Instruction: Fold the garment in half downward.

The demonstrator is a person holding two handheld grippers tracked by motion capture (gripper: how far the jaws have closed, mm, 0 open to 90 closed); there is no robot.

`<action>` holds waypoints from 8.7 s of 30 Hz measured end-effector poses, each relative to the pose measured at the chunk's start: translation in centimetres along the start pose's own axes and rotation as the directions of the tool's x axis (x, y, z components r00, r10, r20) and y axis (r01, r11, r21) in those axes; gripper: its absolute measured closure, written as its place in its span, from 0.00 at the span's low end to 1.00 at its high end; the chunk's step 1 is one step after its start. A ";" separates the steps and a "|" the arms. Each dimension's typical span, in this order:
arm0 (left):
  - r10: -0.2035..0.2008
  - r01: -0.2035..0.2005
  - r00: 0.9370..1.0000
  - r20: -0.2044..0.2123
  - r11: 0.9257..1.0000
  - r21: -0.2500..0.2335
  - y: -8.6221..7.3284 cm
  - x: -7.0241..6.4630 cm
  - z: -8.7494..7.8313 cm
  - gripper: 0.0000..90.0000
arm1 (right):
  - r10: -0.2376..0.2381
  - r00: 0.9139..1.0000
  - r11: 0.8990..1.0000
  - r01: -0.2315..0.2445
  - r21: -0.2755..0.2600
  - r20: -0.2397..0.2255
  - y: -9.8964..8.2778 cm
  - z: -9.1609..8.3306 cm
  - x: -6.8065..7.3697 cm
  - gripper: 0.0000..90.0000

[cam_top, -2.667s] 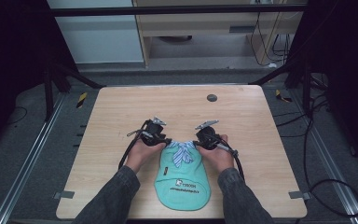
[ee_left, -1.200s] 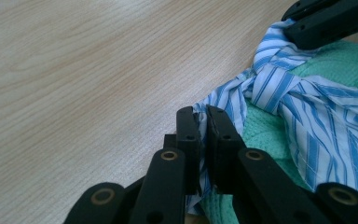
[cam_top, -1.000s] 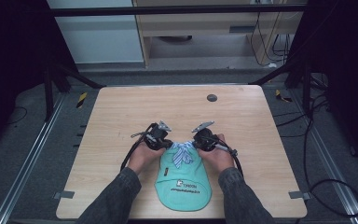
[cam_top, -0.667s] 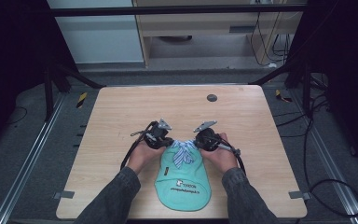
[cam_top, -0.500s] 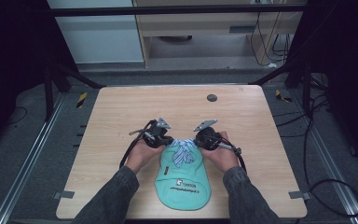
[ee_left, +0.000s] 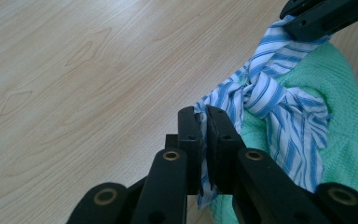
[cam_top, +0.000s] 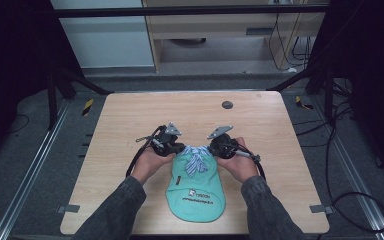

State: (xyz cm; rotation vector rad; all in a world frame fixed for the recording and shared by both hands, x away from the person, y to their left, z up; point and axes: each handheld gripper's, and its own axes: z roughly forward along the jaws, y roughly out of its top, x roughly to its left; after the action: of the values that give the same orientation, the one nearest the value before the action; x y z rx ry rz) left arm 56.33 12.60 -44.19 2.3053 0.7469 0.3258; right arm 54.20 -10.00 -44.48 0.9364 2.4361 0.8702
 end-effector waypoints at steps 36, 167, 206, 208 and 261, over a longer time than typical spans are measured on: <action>0.044 -0.045 0.999 -0.010 0.999 -0.017 1.4 0.1 -1.7 0.95 | -0.063 0.998 0.997 0.063 -0.039 0.009 1.3 -1.7 -0.5 0.94; 0.217 -0.229 0.968 -0.124 0.969 -0.091 2.5 -1.5 -4.0 0.94 | -0.229 0.964 0.963 0.244 -0.112 0.134 1.6 -4.1 0.5 0.93; 0.234 -0.242 0.969 -0.082 0.965 -0.104 -1.3 -3.9 -3.7 0.94 | -0.261 0.958 0.954 0.275 -0.121 0.117 -1.7 -4.2 3.3 0.92; 0.233 -0.240 0.969 -0.077 0.965 -0.105 -1.5 -4.0 -3.7 0.94 | -0.264 0.958 0.953 0.277 -0.120 0.116 -1.8 -4.3 3.5 0.92; 0.212 -0.210 0.977 0.005 0.974 -0.081 -6.0 -6.6 -2.6 0.94 | -0.291 0.956 0.952 0.294 -0.084 0.046 -5.7 -4.0 6.2 0.91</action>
State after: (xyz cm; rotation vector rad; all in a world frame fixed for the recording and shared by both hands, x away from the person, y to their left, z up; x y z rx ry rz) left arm 47.36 13.66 -46.50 2.3118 0.4730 0.4271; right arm 45.05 -10.61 -46.19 0.5332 2.4035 0.8400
